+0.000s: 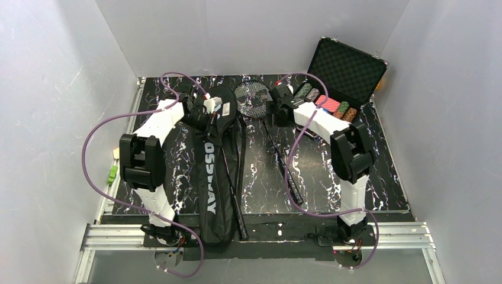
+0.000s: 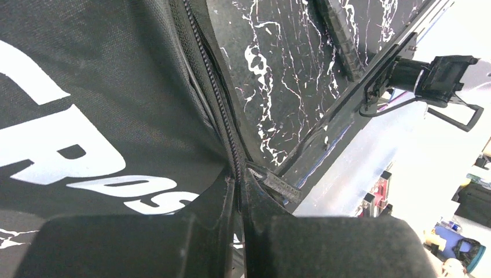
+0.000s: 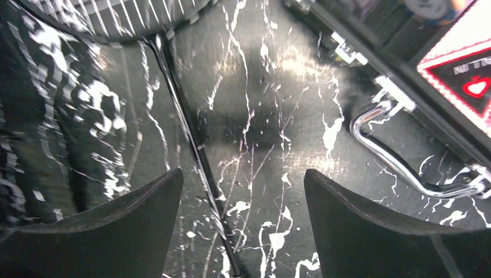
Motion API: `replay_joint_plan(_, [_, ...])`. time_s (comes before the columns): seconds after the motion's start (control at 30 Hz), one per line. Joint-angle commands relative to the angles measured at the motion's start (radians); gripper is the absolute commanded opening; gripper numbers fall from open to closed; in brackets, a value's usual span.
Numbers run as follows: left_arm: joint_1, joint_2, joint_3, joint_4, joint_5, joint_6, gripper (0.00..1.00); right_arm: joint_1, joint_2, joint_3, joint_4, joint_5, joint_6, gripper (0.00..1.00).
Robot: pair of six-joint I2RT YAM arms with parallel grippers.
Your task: Pack up the badminton gear
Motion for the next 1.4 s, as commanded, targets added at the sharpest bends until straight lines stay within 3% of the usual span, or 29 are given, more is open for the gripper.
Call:
replay_joint_plan(0.0, [0.003,-0.085,0.023,-0.022,0.057,0.024,0.0,0.014,0.029,-0.016,-0.041,-0.04,-0.1,0.85])
replay_joint_plan(0.2, [0.002,-0.096,0.013,-0.008,0.052,0.033,0.0,0.017,0.023,-0.102,0.033,-0.126,-0.086,0.85])
replay_joint_plan(0.4, [0.003,-0.11,-0.014,0.015,0.037,0.033,0.0,0.038,0.034,-0.131,0.052,-0.13,-0.088,0.73])
replay_joint_plan(0.53, [0.003,-0.121,-0.022,0.033,0.048,0.028,0.0,0.074,0.051,-0.152,0.062,-0.084,-0.081,0.59])
replay_joint_plan(0.67, [0.003,-0.104,0.006,-0.005,0.052,0.026,0.0,0.085,0.063,-0.171,0.067,-0.078,-0.056,0.37])
replay_joint_plan(0.8, [0.003,-0.106,0.013,-0.005,0.048,0.012,0.0,0.091,0.04,-0.187,0.075,-0.078,-0.058,0.01])
replay_joint_plan(1.07, [0.002,-0.091,0.005,0.002,0.021,0.002,0.0,0.157,-0.18,-0.211,0.068,0.103,-0.155,0.01])
replay_joint_plan(1.37, [0.002,-0.079,-0.005,0.028,-0.007,-0.009,0.0,0.245,-0.444,-0.222,-0.19,0.275,-0.097,0.01])
